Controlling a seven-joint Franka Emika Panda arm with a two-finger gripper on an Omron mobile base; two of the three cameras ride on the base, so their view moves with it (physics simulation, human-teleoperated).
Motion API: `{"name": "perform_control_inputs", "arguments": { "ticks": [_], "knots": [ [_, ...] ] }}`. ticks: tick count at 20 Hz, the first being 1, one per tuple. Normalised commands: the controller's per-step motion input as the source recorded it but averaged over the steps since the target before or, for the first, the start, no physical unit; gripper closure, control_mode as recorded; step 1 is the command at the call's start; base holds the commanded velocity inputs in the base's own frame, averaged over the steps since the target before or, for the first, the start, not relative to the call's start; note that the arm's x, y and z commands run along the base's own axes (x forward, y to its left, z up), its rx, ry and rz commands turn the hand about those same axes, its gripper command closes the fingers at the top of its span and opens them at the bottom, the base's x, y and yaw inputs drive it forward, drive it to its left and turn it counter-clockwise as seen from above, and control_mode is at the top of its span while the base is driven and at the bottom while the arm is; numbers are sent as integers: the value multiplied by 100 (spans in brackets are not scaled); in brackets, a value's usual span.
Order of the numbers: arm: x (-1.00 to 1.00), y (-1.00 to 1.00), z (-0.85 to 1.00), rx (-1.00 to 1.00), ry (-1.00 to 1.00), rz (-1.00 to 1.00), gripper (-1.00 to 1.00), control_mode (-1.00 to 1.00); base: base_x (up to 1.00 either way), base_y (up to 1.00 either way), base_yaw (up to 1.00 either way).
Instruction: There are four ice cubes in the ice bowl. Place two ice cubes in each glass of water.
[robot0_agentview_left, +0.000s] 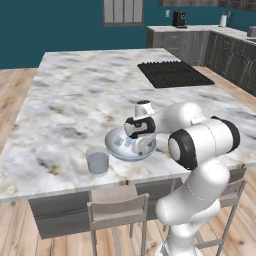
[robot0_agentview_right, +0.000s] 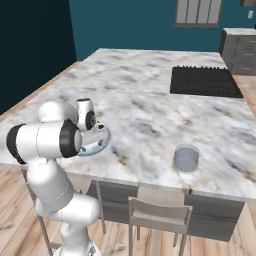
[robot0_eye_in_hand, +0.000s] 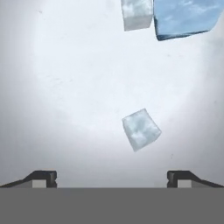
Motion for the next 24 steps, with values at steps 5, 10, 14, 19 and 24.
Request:
{"name": "perform_control_inputs", "arguments": {
  "ticks": [5, 10, 14, 19, 24],
  "knots": [
    [0, -15, -19, 0, 0, 5, -100, -100, 0, 0, 0],
    [9, -3, -23, 0, 0, 4, -100, -100, 0, 0, 0],
    [19, 0, -17, 0, 0, 4, -100, -100, 0, 0, 0],
    [26, 0, -11, 0, 0, 5, -100, -100, 0, 0, 0],
    [24, 1, -7, 0, -1, 5, -100, -100, 0, 0, 0]
  ]
}}
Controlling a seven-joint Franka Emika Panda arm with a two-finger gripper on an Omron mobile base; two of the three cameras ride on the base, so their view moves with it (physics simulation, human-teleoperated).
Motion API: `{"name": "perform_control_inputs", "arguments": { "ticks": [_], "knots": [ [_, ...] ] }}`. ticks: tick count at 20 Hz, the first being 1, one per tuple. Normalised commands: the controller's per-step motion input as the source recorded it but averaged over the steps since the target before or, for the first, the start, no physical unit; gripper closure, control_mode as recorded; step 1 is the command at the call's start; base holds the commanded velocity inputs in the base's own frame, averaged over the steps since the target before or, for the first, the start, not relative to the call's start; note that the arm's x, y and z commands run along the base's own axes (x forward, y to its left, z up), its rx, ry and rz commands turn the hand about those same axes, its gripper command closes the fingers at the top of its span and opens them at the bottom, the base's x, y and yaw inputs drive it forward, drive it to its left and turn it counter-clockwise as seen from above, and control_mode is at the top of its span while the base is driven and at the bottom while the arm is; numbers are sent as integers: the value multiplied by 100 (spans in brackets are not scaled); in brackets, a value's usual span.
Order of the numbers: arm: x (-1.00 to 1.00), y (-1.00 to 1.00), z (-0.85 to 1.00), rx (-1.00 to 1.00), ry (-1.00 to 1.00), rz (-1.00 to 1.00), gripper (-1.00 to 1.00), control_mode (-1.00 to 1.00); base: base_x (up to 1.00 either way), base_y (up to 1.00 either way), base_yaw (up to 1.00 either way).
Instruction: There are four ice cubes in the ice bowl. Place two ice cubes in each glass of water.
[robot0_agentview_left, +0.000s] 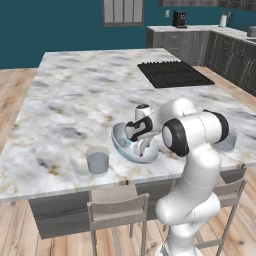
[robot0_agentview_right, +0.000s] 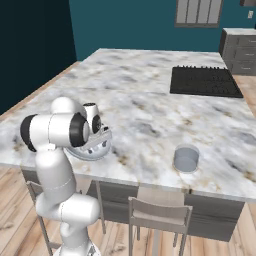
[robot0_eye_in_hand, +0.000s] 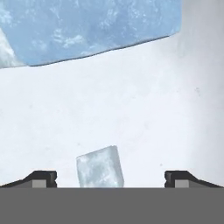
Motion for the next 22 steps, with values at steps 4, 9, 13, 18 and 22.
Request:
{"name": "perform_control_inputs", "arguments": {
  "ticks": [4, 9, 13, 18, 22],
  "knots": [
    [8, 7, -1, 0, -3, 1, -100, -100, 0, 0, 0],
    [0, 20, -2, 0, -7, 0, -100, -100, 0, 0, 0],
    [0, 11, -19, 0, -5, 0, -100, -100, 0, 0, 0],
    [0, 1, -36, -3, -1, 0, 100, -100, 0, 0, 0],
    [0, 0, -45, -3, 0, 0, 100, -100, 0, 0, 0]
  ]
}}
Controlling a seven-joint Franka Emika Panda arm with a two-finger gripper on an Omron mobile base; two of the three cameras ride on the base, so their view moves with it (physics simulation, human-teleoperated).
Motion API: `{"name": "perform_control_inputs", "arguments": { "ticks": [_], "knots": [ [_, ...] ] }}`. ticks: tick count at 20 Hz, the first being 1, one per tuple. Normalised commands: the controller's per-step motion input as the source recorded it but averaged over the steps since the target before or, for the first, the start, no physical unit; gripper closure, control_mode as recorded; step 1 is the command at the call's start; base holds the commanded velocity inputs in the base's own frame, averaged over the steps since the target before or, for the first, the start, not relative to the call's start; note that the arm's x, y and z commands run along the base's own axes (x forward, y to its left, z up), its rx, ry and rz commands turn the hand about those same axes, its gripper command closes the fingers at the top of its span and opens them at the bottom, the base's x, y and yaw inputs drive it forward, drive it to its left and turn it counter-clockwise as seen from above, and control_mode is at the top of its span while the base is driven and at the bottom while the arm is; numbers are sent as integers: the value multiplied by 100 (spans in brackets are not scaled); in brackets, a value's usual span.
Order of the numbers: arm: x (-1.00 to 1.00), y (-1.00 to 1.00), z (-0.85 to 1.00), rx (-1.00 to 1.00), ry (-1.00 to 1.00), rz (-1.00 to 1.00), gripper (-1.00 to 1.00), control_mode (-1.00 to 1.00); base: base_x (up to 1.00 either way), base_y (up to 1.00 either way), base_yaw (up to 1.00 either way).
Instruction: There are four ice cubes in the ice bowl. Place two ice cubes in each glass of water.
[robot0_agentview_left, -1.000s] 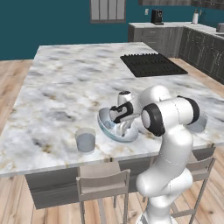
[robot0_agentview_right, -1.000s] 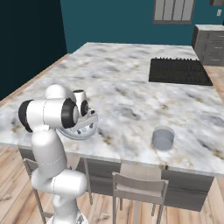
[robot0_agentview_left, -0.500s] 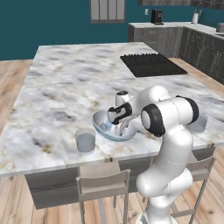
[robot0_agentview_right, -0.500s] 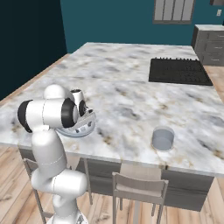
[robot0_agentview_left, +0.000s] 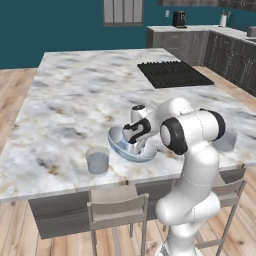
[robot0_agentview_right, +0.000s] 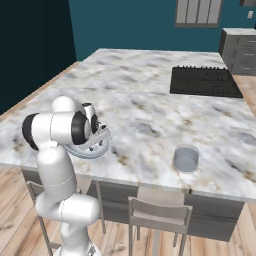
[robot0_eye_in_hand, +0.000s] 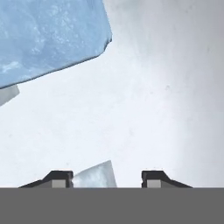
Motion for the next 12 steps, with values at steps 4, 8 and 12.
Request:
{"name": "perform_control_inputs", "arguments": {
  "ticks": [4, 8, 12],
  "knots": [
    [0, 0, -47, -4, 0, 0, 100, -100, 0, 0, 0],
    [0, 0, -46, -4, 0, 0, 100, -100, 0, 0, 0],
    [-7, 0, -19, -1, 0, -4, 100, -100, 0, 0, 0]
  ]
}}
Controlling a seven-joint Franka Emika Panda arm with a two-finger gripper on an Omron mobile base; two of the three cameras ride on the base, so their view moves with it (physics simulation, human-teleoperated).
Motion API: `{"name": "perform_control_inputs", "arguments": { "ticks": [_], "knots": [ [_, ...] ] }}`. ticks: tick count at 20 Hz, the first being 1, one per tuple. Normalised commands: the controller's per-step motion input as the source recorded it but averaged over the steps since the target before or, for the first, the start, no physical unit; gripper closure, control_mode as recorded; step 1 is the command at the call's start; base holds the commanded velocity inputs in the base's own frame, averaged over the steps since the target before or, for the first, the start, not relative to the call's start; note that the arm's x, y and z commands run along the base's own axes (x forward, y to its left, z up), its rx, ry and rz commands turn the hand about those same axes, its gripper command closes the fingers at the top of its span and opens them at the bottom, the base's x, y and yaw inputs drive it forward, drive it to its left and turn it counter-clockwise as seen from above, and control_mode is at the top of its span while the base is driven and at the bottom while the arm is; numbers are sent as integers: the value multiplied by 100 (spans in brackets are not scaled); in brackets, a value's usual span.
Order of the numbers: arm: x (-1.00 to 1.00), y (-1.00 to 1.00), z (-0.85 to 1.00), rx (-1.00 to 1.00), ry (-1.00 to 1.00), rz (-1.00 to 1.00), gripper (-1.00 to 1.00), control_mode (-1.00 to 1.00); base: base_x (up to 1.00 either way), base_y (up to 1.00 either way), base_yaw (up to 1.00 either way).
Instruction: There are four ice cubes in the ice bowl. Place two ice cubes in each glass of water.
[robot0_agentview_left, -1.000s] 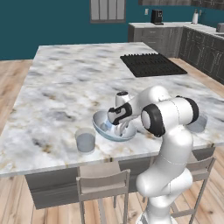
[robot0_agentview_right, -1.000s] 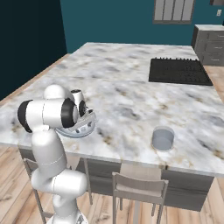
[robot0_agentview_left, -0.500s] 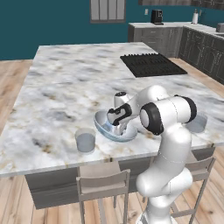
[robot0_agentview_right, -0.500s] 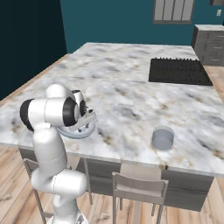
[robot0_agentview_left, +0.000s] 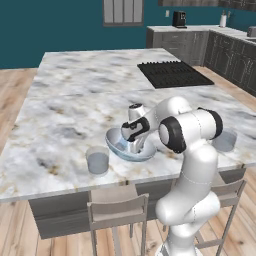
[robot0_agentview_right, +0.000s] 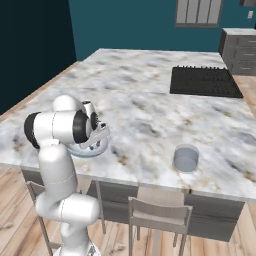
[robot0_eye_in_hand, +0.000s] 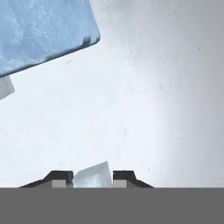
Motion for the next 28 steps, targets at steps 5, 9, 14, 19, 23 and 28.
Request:
{"name": "perform_control_inputs", "arguments": {
  "ticks": [5, 9, 14, 19, 23, 28],
  "knots": [
    [-21, 0, 3, 2, -12, -23, 100, -100, 0, 0, 0],
    [-21, 0, 20, 6, -20, -36, 100, -100, 0, 0, 0],
    [-23, 0, 49, 7, -27, -44, 100, -100, 0, 0, 0],
    [-23, 0, 72, 10, -16, -56, 100, -100, 0, 0, 0],
    [-26, -18, 82, 8, 2, -56, 100, -100, 0, 0, 0],
    [-25, -36, 81, 14, 12, -47, 100, -100, 0, 0, 0]
  ]
}}
